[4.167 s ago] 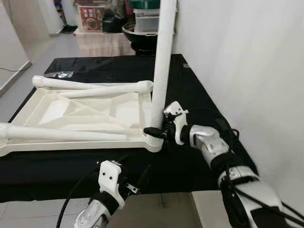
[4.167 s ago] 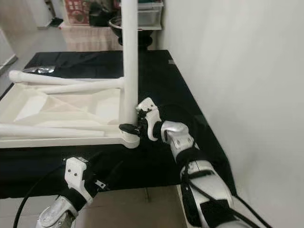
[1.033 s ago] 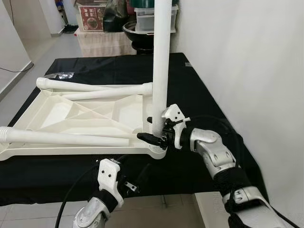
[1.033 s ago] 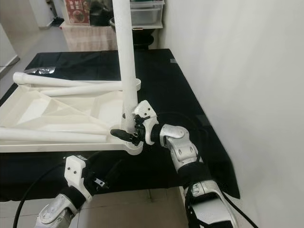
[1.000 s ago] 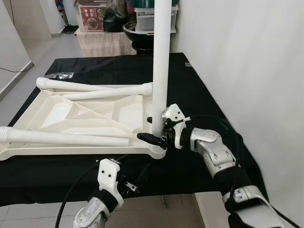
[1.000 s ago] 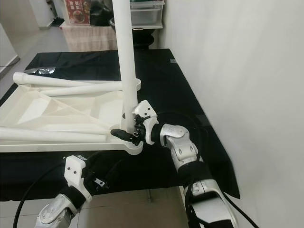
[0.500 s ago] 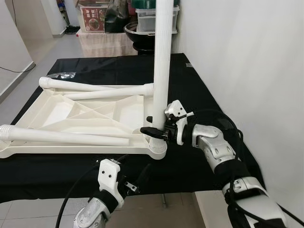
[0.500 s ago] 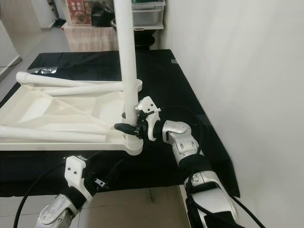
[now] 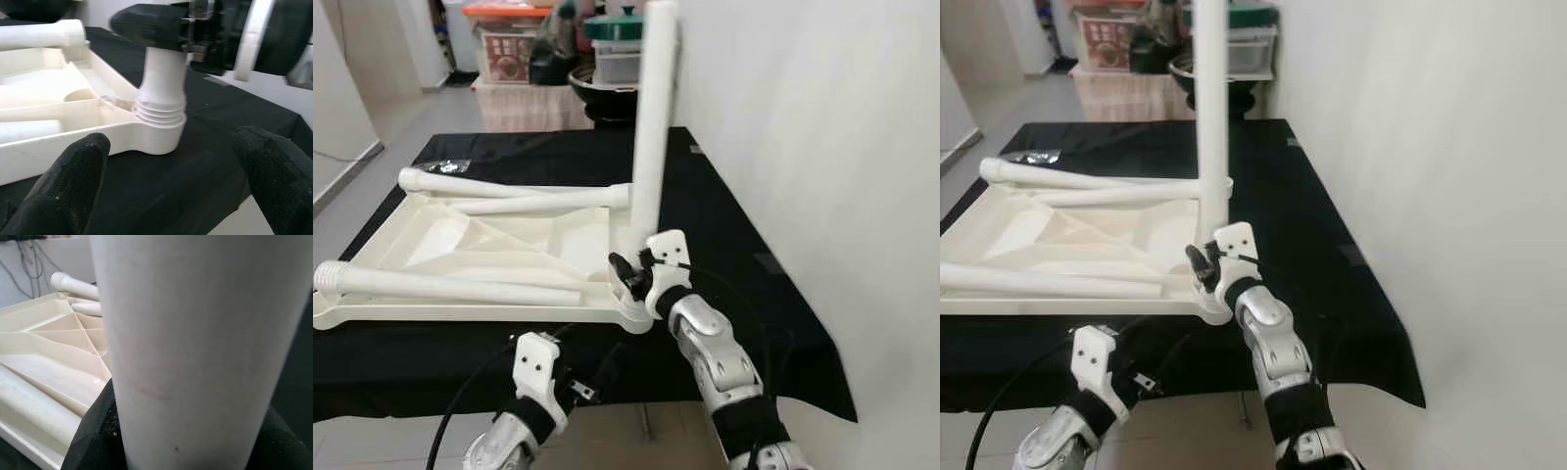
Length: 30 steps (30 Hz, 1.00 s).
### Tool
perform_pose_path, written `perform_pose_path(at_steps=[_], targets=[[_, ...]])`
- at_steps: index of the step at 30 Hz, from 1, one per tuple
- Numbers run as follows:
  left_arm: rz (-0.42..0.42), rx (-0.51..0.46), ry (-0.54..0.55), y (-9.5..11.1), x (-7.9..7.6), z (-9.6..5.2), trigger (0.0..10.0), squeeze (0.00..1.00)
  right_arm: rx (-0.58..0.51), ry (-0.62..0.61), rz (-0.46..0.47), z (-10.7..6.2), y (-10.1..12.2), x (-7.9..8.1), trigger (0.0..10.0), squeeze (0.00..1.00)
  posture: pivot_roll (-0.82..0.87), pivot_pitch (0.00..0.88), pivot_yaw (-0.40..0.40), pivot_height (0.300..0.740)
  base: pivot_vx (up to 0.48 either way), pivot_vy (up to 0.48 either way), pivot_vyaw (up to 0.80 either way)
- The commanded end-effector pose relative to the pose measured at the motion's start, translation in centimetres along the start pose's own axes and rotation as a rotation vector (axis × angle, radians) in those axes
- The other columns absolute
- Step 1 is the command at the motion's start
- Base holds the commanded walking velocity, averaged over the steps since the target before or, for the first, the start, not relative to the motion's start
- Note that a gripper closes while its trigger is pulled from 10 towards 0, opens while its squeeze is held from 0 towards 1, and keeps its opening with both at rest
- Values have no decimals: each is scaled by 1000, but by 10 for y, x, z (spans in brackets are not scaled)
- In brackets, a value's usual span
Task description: Building children table
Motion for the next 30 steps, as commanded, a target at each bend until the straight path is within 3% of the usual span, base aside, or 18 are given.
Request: perform_pose_path(at_steps=[1, 2, 3, 9, 10, 14, 25, 26, 27, 28, 29, 30], targets=[[3, -2, 17, -1, 2, -1, 10000, 0, 76, 37, 34, -2, -22, 7, 10000, 510, 37, 67, -47, 740, 0, 0, 0], [3, -2, 17, -1, 2, -1, 10000, 0, 76, 37, 34, -2, -22, 7, 10000, 510, 37, 67, -47, 740, 0, 0, 0], [4, -3, 19, -1, 3, -1, 10000, 0, 68, 84, 43, -1, -19, 10, 10000, 1000, 38, 69, -48, 740, 0, 0, 0], [4, -4, 18, -1, 3, 1, 10000, 0, -18, 250, 38, 2, 2, 13, 10000, 1000, 44, 66, -44, 740, 0, 0, 0], [5, -2, 16, -1, 3, 1, 10000, 0, -63, 359, 3, 2, 16, 10, 10000, 0, 48, 64, -44, 740, 0, 0, 0], [3, -2, 14, -1, 2, 2, 10000, 0, -54, 516, -103, 0, 22, 4, 10000, 0, 54, 65, -49, 740, 0, 0, 0], [5, -4, 16, -1, 2, 1, 10000, 0, -5, 652, -162, -2, 21, -2, 10000, 0, 59, 70, -55, 740, 0, 0, 0], [6, -4, 16, -1, 2, 1, 10000, 0, 8, 663, -162, -2, 20, -3, 6431, 0, 59, 70, -55, 740, 0, 0, 0], [6, -4, 16, -1, 2, 1, 10000, 0, 30, 671, -156, -3, 17, -5, 4078, 0, 57, 68, -56, 740, 0, 0, 0], [6, -4, 16, -1, 2, 1, 10000, 0, 30, 671, -156, -3, 17, -5, 4078, 0, 57, 68, -56, 740, 0, 0, 0], [5, -5, 16, -1, 2, 1, 10000, 0, 51, 656, -146, -2, 13, -9, 0, 0, 57, 70, -57, 740, 0, 0, 0], [5, -5, 16, -1, 2, 1, 10000, 0, 64, 647, -140, -2, 11, -12, 0, 0, 57, 70, -57, 740, 0, 0, 0]])
Point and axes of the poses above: a point about 5 cm out from each wrist's last joint towards the gripper, its own z axis pointing out of the wrist towards the gripper, its own y axis along the axis of the wrist's last joint, x = y × z, the point moved 5 cm from there along z, pointing out of the wrist towards the gripper, and after that the axes turned 10 degrees about -z, right-handed, at the moved point
